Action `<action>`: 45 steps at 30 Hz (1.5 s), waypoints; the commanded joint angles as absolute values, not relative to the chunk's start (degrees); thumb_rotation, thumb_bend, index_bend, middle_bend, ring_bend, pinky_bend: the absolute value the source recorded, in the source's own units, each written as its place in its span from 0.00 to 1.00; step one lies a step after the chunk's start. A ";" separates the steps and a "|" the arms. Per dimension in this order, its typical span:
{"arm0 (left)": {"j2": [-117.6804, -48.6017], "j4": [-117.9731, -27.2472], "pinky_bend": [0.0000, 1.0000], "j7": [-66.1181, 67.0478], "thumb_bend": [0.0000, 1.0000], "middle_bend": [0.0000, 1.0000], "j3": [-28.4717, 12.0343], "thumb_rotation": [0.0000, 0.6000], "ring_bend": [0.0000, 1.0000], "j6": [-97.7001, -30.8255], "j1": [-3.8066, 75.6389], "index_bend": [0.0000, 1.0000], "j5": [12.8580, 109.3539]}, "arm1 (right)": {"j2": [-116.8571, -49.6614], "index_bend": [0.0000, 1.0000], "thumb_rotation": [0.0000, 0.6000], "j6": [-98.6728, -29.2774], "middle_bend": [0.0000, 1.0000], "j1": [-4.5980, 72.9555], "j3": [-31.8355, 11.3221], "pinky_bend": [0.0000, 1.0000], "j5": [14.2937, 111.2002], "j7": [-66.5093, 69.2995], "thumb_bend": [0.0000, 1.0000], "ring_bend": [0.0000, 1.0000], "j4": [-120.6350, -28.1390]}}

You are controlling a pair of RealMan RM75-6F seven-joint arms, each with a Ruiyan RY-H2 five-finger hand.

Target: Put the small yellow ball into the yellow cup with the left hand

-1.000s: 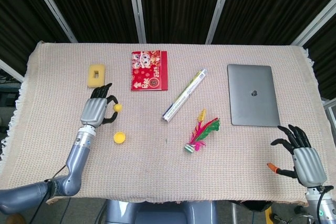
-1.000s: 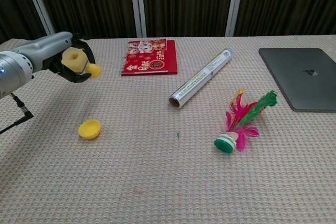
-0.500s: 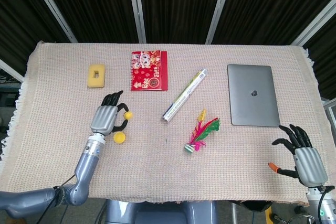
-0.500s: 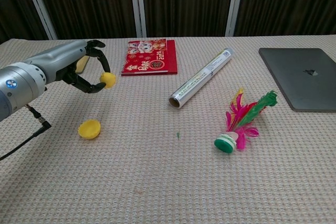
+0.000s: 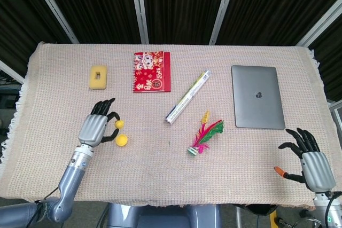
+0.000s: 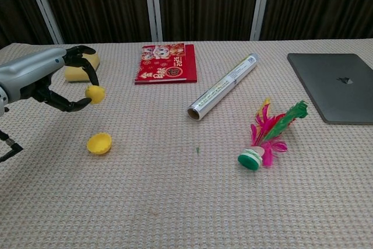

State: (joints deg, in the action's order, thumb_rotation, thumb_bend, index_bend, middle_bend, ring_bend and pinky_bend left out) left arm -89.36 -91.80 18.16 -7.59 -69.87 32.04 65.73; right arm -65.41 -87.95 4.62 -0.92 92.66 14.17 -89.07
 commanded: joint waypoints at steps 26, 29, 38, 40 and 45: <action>-89.50 -89.34 0.00 14.85 0.41 0.00 -5.44 1.00 0.00 -72.49 26.80 0.47 69.89 | -65.33 0.41 1.00 -88.07 0.11 4.52 -0.82 0.00 93.00 14.40 0.00 0.02 -89.25; -90.39 -89.04 0.00 15.16 0.41 0.00 -5.99 1.00 0.00 -73.83 25.85 0.47 68.98 | -65.31 0.41 1.00 -88.10 0.11 4.51 -0.81 0.00 93.04 14.54 0.00 0.02 -89.17; -91.60 -89.59 0.00 15.49 0.41 0.00 -7.07 1.00 0.00 -76.37 22.93 0.48 65.72 | -65.35 0.41 1.00 -88.06 0.11 4.56 -0.81 0.00 93.13 14.49 0.00 0.02 -89.17; -91.52 -90.84 0.00 14.60 0.41 0.00 -7.61 1.00 0.00 -76.95 22.26 0.49 65.26 | -65.38 0.41 1.00 -87.99 0.11 4.60 -0.82 0.00 93.11 14.41 0.00 0.02 -89.19; -91.28 -92.11 0.00 15.88 0.41 0.00 -7.20 1.00 0.00 -76.76 22.33 0.50 66.58 | -65.38 0.41 1.00 -88.03 0.11 4.59 -0.90 0.00 93.03 14.36 0.00 0.02 -89.38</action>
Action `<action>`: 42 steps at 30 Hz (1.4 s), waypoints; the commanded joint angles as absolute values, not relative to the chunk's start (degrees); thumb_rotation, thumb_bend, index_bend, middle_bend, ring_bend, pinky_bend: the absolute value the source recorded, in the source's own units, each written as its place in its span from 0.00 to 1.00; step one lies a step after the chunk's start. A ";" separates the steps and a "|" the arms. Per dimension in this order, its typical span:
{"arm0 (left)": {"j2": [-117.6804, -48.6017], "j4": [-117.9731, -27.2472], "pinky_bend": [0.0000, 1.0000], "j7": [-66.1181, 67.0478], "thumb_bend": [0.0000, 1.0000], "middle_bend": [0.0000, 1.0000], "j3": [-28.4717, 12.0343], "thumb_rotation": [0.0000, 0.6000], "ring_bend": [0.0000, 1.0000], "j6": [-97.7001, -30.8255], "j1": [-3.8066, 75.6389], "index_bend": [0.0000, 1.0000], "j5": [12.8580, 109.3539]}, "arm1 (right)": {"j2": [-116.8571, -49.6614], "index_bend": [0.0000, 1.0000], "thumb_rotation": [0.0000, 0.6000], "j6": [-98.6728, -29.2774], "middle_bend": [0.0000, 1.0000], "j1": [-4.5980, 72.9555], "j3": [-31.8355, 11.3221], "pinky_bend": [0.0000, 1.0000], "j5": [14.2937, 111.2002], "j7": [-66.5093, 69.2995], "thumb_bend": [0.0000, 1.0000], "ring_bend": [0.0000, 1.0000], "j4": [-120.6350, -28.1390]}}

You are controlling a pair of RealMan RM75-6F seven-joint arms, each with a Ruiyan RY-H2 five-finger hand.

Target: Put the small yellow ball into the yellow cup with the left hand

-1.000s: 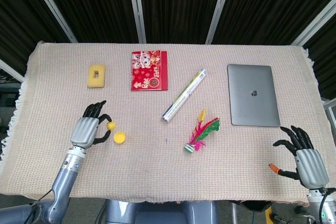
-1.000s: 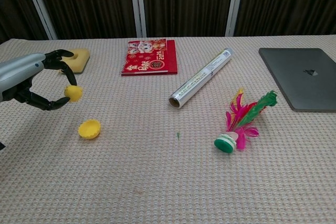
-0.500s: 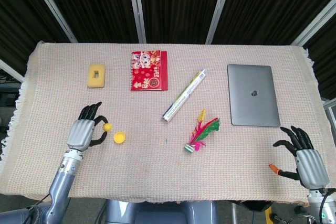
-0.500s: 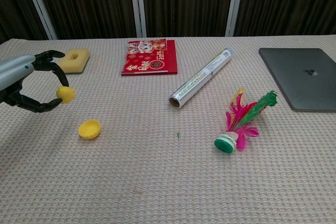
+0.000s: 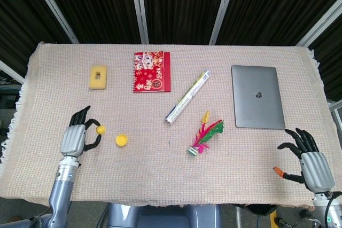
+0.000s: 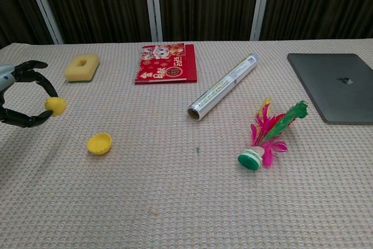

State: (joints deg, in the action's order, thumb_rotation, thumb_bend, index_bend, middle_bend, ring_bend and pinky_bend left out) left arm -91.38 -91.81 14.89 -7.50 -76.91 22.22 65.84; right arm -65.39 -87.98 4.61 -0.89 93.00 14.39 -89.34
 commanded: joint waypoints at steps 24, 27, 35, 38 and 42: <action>-95.74 -90.66 0.00 21.38 0.41 0.00 -6.94 1.00 0.00 -71.29 24.81 0.51 65.36 | -65.39 0.41 1.00 -88.31 0.11 4.47 -0.81 0.00 93.26 14.81 0.00 0.02 -89.05; -96.01 -90.83 0.00 21.85 0.41 0.00 -6.74 1.00 0.00 -71.24 24.81 0.51 65.46 | -65.41 0.41 1.00 -88.36 0.11 4.45 -0.83 0.00 93.25 14.80 0.00 0.02 -89.00; -96.05 -91.51 0.00 21.41 0.41 0.00 -6.27 1.00 0.00 -71.76 23.88 0.52 65.43 | -65.42 0.41 1.00 -88.44 0.10 4.43 -0.84 0.00 93.30 14.89 0.00 0.02 -88.94; -96.12 -91.69 0.00 21.49 0.41 0.00 -5.98 1.00 0.00 -72.43 23.41 0.52 65.80 | -65.44 0.41 1.00 -88.46 0.10 4.42 -0.82 0.00 93.34 14.84 0.00 0.02 -89.00; -96.43 -91.96 0.00 20.54 0.41 0.00 -5.99 1.00 0.00 -73.23 22.55 0.52 65.66 | -65.40 0.41 1.00 -88.40 0.10 4.41 -0.82 0.00 93.26 14.90 0.00 0.02 -89.07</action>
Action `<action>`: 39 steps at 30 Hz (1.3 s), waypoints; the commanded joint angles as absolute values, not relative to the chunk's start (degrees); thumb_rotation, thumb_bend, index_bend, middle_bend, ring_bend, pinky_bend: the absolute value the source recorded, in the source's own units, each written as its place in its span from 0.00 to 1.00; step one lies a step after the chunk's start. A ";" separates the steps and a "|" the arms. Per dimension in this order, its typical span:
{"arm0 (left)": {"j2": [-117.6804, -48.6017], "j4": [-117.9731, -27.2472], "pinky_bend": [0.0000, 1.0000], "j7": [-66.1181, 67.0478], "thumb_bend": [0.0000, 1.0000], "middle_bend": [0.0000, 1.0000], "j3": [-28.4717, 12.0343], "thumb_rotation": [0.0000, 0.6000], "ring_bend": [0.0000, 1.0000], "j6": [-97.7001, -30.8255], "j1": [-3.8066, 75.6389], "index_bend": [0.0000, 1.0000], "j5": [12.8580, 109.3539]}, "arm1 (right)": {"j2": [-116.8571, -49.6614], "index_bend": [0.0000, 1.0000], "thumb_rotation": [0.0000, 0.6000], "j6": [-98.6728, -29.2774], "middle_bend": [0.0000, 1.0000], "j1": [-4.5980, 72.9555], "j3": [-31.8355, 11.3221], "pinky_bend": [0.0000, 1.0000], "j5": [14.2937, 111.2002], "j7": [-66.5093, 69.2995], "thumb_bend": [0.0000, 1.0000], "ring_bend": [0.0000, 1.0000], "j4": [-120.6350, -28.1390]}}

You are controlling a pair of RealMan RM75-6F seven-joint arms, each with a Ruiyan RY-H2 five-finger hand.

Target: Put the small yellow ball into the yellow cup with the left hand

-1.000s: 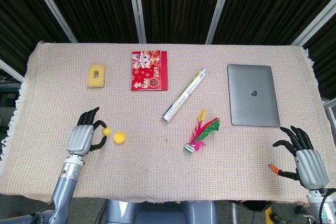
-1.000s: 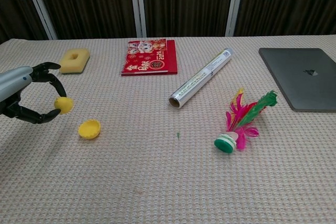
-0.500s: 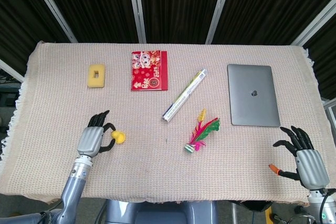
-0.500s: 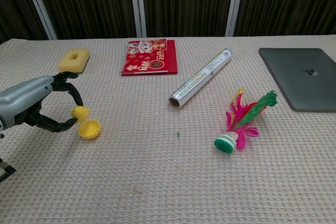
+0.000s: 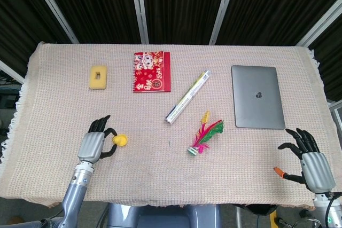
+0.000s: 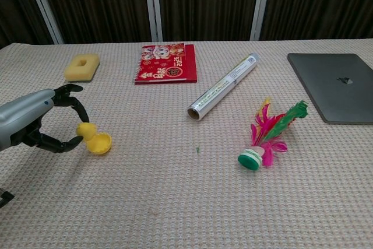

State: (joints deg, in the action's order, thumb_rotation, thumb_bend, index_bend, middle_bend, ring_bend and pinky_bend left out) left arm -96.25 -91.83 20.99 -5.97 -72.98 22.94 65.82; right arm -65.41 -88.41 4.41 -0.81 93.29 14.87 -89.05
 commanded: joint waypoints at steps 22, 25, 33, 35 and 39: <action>-97.27 -89.89 0.00 20.48 0.41 0.00 -7.15 1.00 0.00 -72.70 20.99 0.53 62.12 | -65.39 0.41 1.00 -88.24 0.10 4.63 -0.84 0.00 93.50 15.06 0.00 0.03 -89.07; -97.36 -89.74 0.00 20.25 0.41 0.00 -7.48 1.00 0.00 -72.46 20.91 0.53 61.58 | -65.40 0.41 1.00 -88.10 0.10 4.76 -0.84 0.00 93.57 15.07 0.00 0.03 -89.10; -97.21 -89.77 0.00 20.23 0.41 0.00 -7.94 1.00 0.00 -72.49 20.86 0.53 61.54 | -65.41 0.41 1.00 -87.91 0.10 4.96 -0.85 0.00 93.66 15.04 0.00 0.03 -89.19; -97.15 -89.70 0.00 20.14 0.41 0.00 -8.14 1.00 0.00 -72.37 20.85 0.54 61.31 | -65.40 0.41 1.00 -87.94 0.10 4.96 -0.84 0.00 93.69 15.07 0.00 0.03 -89.22; -97.14 -89.48 0.00 20.12 0.41 0.00 -8.61 1.00 0.00 -71.91 21.01 0.54 60.67 | -65.38 0.41 1.00 -87.95 0.10 4.97 -0.81 0.00 93.71 15.13 0.00 0.03 -89.22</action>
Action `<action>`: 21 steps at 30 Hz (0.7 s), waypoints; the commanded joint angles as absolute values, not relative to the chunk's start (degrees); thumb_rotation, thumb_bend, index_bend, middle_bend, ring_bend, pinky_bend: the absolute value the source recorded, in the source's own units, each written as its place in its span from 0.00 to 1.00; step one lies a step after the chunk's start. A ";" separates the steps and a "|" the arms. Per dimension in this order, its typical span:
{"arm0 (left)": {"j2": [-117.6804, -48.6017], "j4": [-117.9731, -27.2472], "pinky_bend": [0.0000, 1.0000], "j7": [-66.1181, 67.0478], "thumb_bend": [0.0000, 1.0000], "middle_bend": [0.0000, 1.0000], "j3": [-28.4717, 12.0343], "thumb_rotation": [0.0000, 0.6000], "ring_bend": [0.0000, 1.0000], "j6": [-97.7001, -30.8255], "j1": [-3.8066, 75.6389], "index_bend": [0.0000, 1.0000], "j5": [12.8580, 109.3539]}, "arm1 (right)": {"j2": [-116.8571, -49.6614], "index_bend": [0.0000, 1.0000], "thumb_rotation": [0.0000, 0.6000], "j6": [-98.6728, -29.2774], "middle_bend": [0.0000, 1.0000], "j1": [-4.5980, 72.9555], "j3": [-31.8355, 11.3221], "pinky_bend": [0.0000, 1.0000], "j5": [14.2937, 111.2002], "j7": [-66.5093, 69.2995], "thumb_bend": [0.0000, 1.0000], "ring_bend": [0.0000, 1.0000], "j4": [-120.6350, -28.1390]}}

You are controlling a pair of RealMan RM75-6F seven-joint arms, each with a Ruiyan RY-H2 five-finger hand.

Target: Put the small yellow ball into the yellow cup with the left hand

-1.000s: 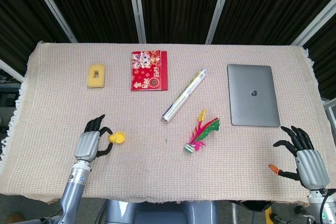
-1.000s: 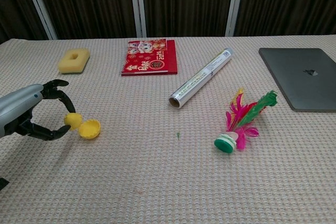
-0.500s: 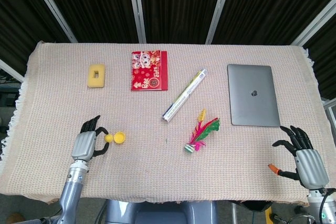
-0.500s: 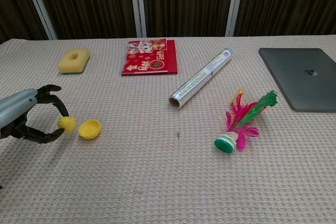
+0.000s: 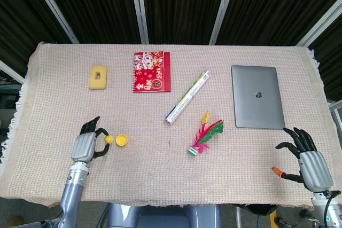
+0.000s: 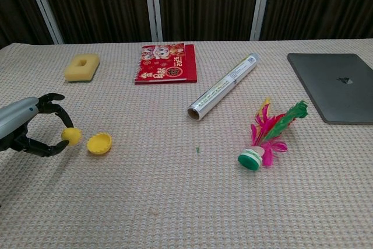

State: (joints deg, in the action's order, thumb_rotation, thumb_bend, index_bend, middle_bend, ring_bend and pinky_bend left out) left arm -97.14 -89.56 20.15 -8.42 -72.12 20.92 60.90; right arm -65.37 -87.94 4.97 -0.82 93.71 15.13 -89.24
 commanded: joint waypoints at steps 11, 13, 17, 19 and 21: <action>-98.05 -89.40 0.00 21.23 0.41 0.00 -9.14 1.00 0.00 -71.12 22.09 0.54 60.55 | -65.39 0.41 1.00 -88.12 0.10 4.93 -0.76 0.00 93.80 15.31 0.00 0.03 -89.14; -98.29 -89.51 0.00 21.61 0.41 0.00 -9.15 1.00 0.00 -71.15 22.32 0.54 60.75 | -65.40 0.41 1.00 -88.15 0.10 4.94 -0.74 0.00 93.85 15.34 0.00 0.03 -89.10; -98.68 -89.88 0.00 22.27 0.41 0.00 -9.16 1.00 0.00 -71.37 22.67 0.54 61.17 | -65.37 0.41 1.00 -88.21 0.10 4.92 -0.73 0.00 93.86 15.52 0.00 0.03 -89.01; -98.83 -90.05 0.00 22.63 0.41 0.00 -9.13 1.00 0.00 -71.35 22.85 0.54 61.29 | -65.36 0.41 1.00 -88.28 0.10 4.91 -0.72 0.00 93.91 15.58 0.00 0.03 -88.97; -98.94 -90.08 0.00 22.98 0.41 0.00 -9.06 1.00 0.00 -71.36 22.99 0.54 61.40 | -65.39 0.41 1.00 -88.30 0.10 4.91 -0.70 0.00 93.96 15.60 0.00 0.03 -88.93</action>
State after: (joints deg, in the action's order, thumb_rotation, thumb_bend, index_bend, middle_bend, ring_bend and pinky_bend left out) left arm -98.89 -90.06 22.90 -9.10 -71.36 22.93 61.34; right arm -65.39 -88.30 4.91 -0.69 93.96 15.60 -88.92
